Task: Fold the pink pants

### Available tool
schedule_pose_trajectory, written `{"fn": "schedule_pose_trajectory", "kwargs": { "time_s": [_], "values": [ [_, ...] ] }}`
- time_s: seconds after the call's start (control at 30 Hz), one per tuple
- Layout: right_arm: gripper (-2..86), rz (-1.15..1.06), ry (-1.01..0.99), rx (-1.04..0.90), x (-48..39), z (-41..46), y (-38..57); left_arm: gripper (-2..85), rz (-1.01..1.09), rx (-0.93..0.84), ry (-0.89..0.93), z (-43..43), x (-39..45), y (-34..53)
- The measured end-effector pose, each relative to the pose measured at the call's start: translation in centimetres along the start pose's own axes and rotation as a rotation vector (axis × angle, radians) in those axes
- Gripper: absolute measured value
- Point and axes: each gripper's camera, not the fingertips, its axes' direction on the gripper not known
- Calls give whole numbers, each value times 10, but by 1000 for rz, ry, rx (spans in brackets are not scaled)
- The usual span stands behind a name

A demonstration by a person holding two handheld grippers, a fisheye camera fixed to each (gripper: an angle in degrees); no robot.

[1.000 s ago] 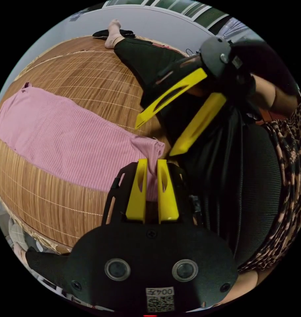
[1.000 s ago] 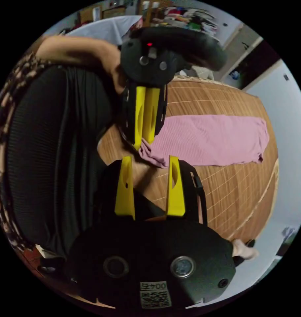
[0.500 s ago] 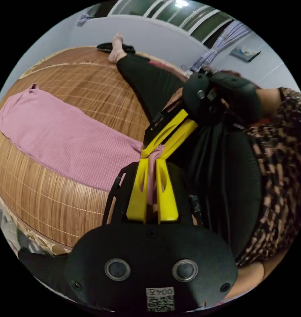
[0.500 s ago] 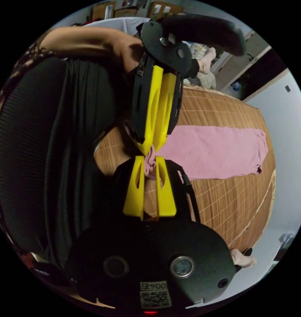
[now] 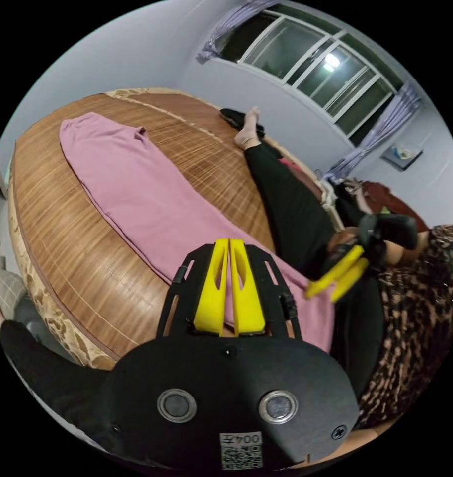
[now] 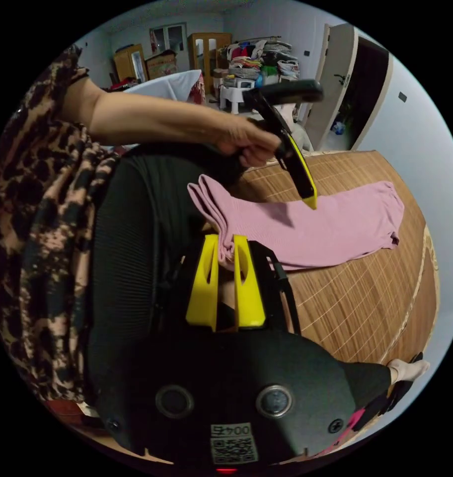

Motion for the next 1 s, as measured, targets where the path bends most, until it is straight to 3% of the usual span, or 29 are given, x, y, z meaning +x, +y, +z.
{"fn": "schedule_pose_trajectory", "kwargs": {
  "time_s": [0.3, 0.5, 0.7, 1.0],
  "values": [
    [59, 72, -189, 104, 8, -47, 15, 3, -83, -151, -53, 40, -54, 10],
    [59, 77, -199, 138, 40, -71, 9, 6, -139, -334, 75, 67, -90, 32],
    [59, 16, -133, 118, 118, -87, -19, 6, -259, -228, 87, 43, -135, 46],
    [59, 57, -186, 63, 296, -45, -58, 1, -558, 192, 92, -17, -209, 101]
  ]
}}
